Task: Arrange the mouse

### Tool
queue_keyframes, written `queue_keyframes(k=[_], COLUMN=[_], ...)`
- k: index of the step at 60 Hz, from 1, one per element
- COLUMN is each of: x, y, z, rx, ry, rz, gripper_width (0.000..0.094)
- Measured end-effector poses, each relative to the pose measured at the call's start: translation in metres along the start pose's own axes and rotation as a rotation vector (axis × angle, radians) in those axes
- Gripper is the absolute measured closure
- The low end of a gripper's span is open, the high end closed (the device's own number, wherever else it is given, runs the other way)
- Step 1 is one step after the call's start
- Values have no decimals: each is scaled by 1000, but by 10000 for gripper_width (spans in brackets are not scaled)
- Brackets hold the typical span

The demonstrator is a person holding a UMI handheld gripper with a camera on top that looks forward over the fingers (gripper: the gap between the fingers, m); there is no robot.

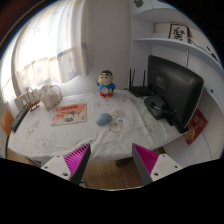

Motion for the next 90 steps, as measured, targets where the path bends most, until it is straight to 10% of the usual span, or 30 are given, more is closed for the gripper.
queue_keyframes(k=[90], x=[39], y=[77], z=[-334], rx=[38], ry=[-111], rz=[98], gripper_width=[77])
Point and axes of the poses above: the point between the fingertips, and its own axes, seen from behind it with the camera up: y to the left, x up, z backward, against the way the camera looks, the point moved 3 cm from there along z, backward, against the way the camera looks, and after that the axes turned 3 degrees about -z, right-handed, at the moved point
